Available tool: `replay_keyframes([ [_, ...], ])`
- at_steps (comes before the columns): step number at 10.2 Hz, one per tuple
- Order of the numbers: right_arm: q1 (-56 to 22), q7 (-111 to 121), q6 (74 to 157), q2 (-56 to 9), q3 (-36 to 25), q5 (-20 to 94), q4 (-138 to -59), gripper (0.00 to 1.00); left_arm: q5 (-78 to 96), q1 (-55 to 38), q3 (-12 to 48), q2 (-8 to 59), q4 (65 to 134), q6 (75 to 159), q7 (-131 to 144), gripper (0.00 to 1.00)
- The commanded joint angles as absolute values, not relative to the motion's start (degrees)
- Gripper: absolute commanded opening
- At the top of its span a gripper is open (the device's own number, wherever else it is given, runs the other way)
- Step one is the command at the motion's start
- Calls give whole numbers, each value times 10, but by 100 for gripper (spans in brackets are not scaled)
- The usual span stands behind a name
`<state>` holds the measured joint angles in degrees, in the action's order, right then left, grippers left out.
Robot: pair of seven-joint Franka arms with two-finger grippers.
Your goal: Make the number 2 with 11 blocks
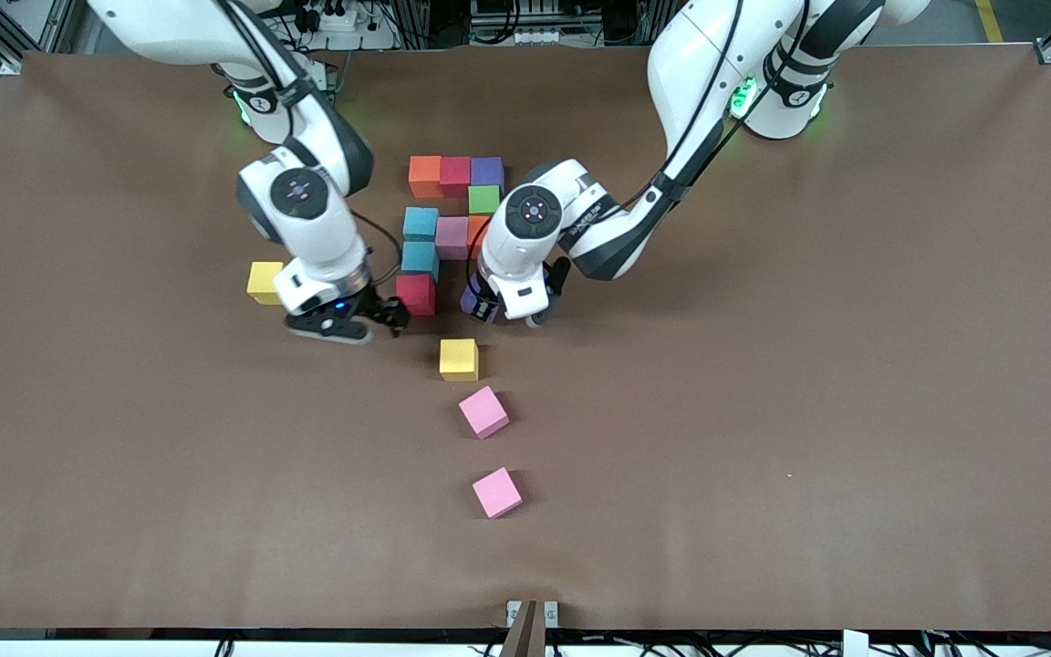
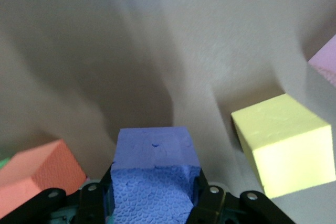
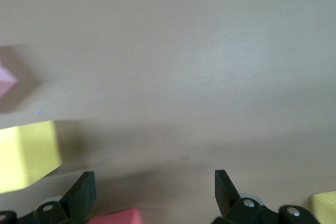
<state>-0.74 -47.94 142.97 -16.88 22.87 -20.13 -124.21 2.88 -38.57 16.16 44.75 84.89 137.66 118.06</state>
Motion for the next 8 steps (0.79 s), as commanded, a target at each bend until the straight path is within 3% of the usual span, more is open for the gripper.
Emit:
replay_keyframes([
  [1, 44, -409, 1384, -154, 238, -208, -1251, 100, 45, -409, 155, 460, 832, 1418, 1255, 32],
  [3, 77, -327, 1343, -149, 237, -208, -1274, 100, 46, -412, 155, 478, 814, 1452, 1307, 32],
  [6, 109, -270, 1347, -120, 237, -208, -1346, 100, 46, -413, 155, 490, 808, 1462, 1354, 32],
  [8, 112, -270, 1349, -120, 237, -208, -1353, 100, 43, -419, 153, 497, 809, 1481, 1404, 32],
])
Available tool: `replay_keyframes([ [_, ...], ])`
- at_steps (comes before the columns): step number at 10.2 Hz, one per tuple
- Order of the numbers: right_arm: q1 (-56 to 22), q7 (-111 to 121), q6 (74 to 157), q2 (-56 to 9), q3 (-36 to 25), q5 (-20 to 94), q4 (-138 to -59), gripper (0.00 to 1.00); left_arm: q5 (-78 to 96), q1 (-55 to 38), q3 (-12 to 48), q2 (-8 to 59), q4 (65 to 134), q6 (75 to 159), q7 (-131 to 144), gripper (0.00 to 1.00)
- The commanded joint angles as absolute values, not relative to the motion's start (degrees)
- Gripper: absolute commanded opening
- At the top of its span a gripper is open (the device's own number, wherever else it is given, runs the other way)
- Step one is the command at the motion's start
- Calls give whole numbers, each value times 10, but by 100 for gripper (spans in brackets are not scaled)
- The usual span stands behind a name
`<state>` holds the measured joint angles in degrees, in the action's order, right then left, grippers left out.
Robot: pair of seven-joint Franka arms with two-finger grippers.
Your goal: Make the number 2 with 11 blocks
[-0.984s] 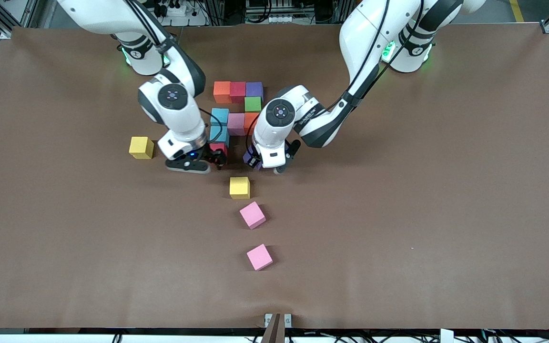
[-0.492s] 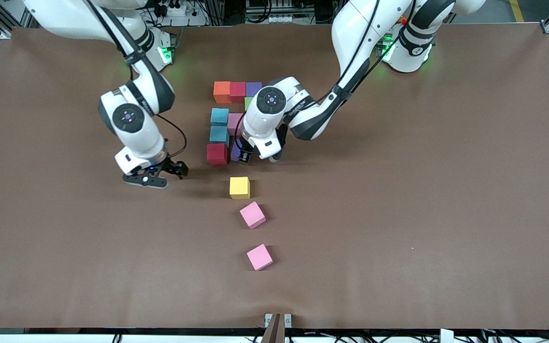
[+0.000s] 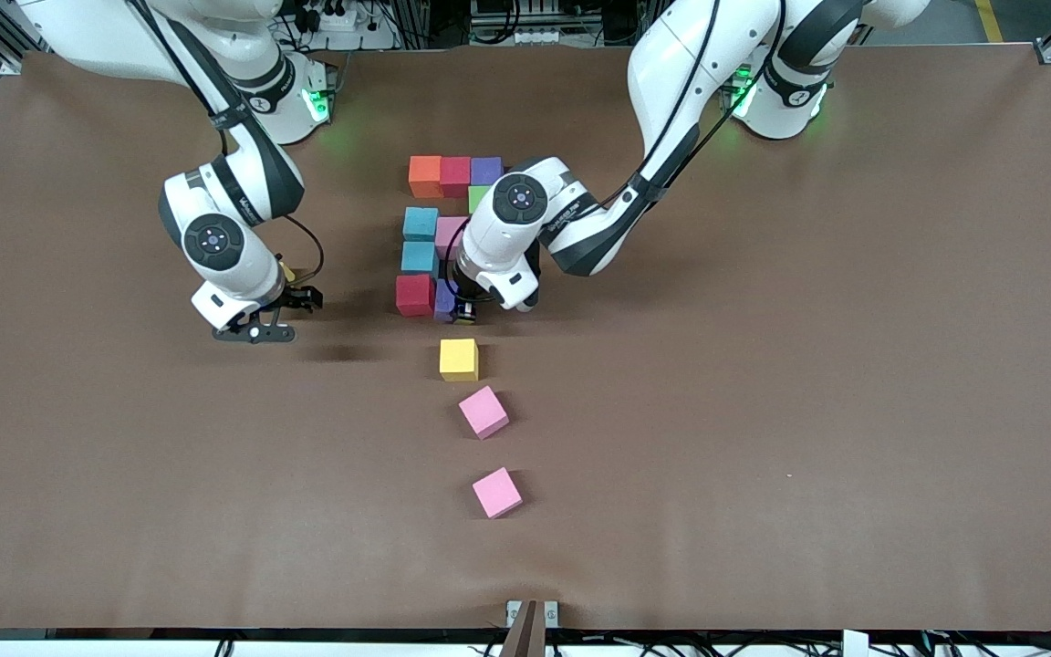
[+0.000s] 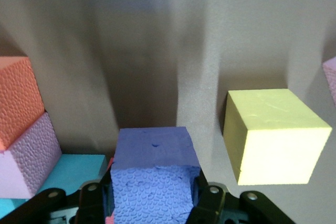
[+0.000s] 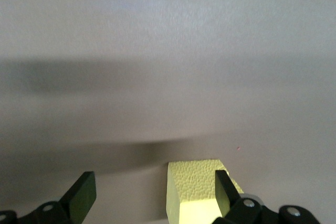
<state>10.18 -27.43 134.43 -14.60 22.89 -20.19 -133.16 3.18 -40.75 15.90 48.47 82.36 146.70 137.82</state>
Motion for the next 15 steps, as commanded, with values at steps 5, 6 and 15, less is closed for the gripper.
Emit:
replay_keyframes([
  [5, 149, -226, 1349, -120, 236, -208, -1374, 100, 36, -435, 149, 496, 823, 1483, 1419, 32],
  [6, 149, -226, 1351, -120, 236, -208, -1376, 100, 33, -433, 149, 497, 823, 1483, 1418, 32],
  [15, 155, -217, 1396, -114, 236, -208, -1416, 100, 18, -436, 148, 492, 855, 1482, 1418, 44],
])
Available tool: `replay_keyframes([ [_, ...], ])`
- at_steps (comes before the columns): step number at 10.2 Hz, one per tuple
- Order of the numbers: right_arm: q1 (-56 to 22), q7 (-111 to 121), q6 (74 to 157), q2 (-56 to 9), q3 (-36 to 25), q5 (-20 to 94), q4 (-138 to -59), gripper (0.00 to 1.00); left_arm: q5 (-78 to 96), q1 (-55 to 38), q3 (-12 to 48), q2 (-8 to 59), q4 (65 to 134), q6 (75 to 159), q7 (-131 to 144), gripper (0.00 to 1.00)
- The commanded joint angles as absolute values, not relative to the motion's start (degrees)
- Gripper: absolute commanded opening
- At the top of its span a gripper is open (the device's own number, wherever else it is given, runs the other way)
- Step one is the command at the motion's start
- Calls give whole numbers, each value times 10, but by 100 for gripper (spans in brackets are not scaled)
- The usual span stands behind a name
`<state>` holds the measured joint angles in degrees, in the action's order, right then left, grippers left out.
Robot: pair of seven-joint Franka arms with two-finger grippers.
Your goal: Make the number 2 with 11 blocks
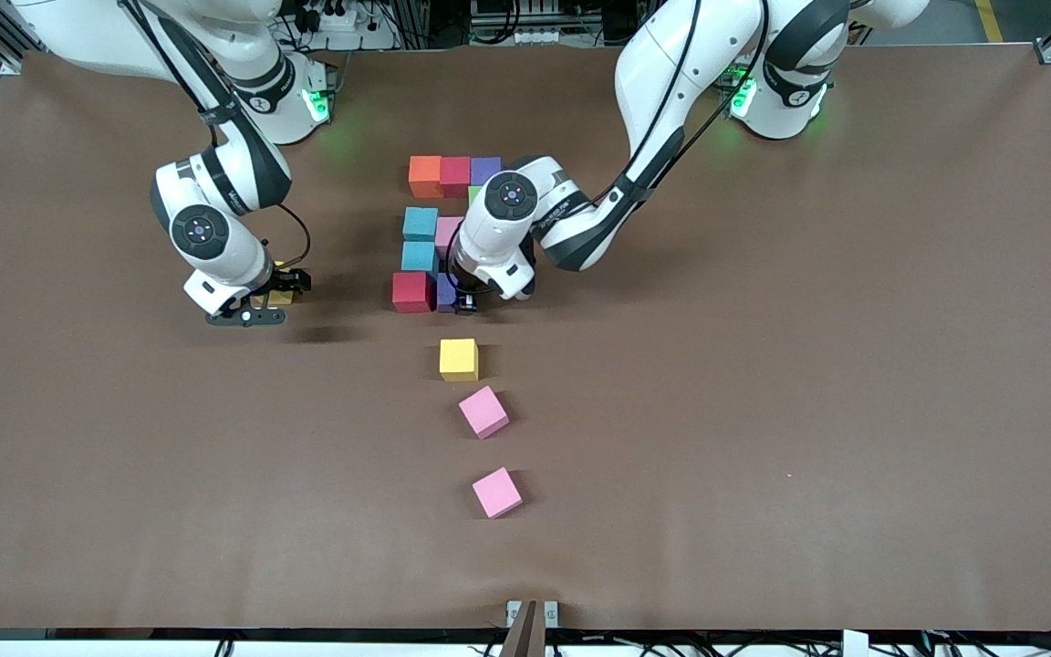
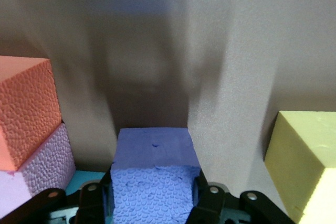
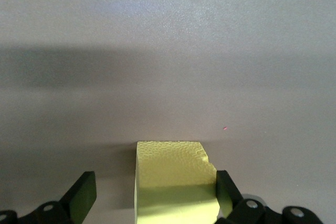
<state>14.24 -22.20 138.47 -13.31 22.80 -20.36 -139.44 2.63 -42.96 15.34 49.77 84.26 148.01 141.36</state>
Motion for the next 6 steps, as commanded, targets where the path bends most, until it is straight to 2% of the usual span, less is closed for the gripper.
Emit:
replay_keyframes([
  [1, 156, -214, 1391, -107, 236, -208, -1416, 100, 18, -436, 148, 493, 855, 1482, 1418, 77],
  [2, 156, -207, 1390, -97, 236, -208, -1416, 100, 18, -436, 148, 493, 855, 1482, 1417, 100],
  [6, 171, -165, 1390, -90, 217, -207, -1423, 100, 14, -434, 149, 488, 852, 1478, 1415, 100],
])
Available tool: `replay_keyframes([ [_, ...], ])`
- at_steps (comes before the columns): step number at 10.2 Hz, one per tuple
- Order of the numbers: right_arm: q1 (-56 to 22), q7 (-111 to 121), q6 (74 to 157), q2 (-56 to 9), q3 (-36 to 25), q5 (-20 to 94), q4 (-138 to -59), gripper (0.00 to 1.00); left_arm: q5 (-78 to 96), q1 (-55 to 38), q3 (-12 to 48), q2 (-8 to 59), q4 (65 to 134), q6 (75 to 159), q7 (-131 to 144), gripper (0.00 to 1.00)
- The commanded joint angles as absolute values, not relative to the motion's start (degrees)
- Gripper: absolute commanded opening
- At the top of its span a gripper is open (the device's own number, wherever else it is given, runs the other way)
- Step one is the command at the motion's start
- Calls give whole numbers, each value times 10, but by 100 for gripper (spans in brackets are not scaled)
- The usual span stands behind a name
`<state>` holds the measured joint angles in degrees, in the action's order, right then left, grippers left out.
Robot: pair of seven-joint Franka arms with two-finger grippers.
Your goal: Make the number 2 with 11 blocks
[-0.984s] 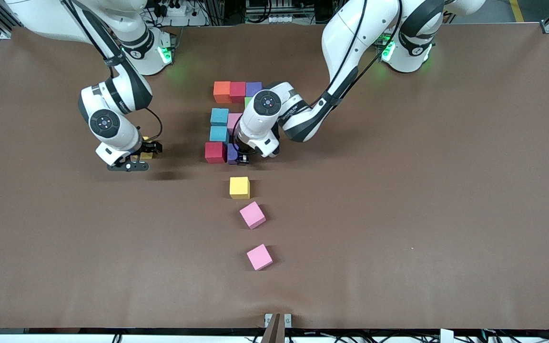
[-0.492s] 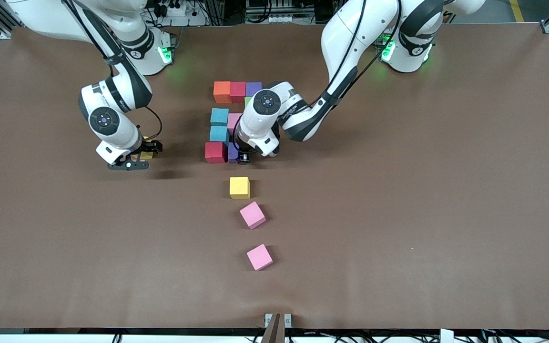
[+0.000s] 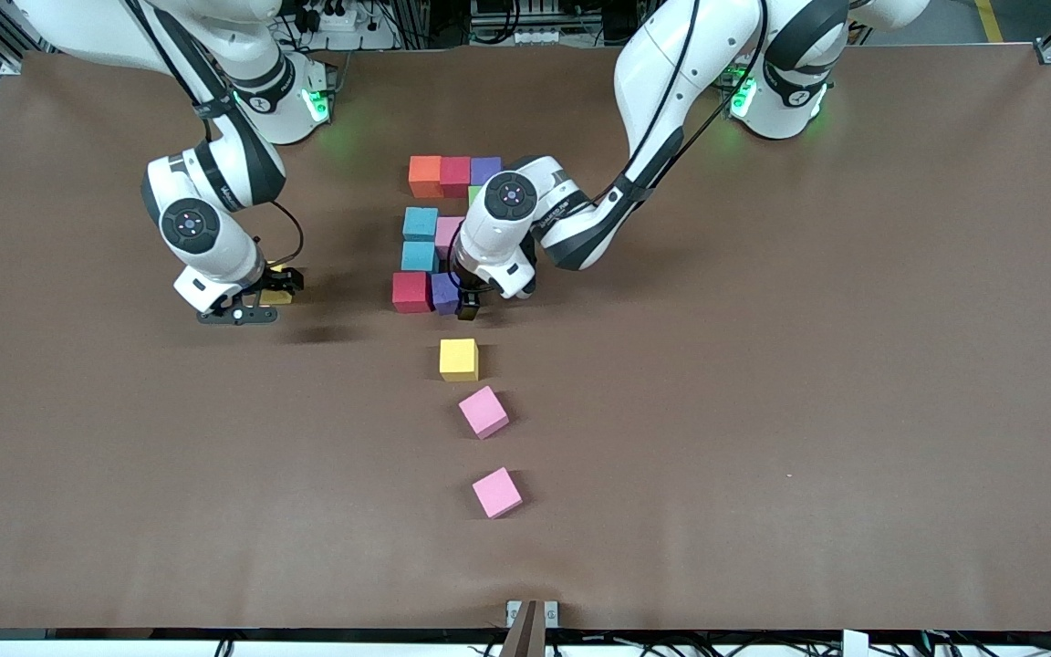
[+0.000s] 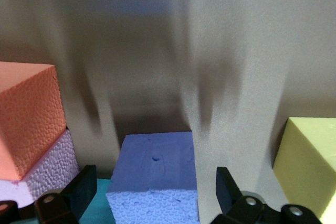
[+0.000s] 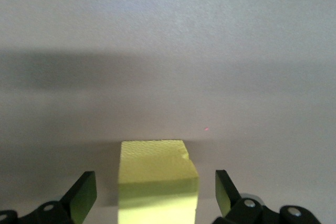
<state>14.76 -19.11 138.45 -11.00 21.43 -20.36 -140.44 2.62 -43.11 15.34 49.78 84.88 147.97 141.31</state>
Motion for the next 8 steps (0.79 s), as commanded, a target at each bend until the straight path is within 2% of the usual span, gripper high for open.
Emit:
replay_keyframes([
  [1, 180, -154, 1391, -91, 215, -207, -1425, 100, 11, -429, 149, 476, 852, 1464, 1413, 100],
  [3, 180, -153, 1397, -91, 216, -182, -1437, 100, 10, -424, 150, 447, 846, 1413, 1403, 100],
  [7, 178, -136, 1397, -92, 216, -118, -1440, 100, 16, -376, 158, 435, 824, 1372, 1346, 100],
  [8, 178, -134, 1396, -92, 216, -117, -1441, 86, 18, -375, 156, 443, 813, 1373, 1338, 100],
])
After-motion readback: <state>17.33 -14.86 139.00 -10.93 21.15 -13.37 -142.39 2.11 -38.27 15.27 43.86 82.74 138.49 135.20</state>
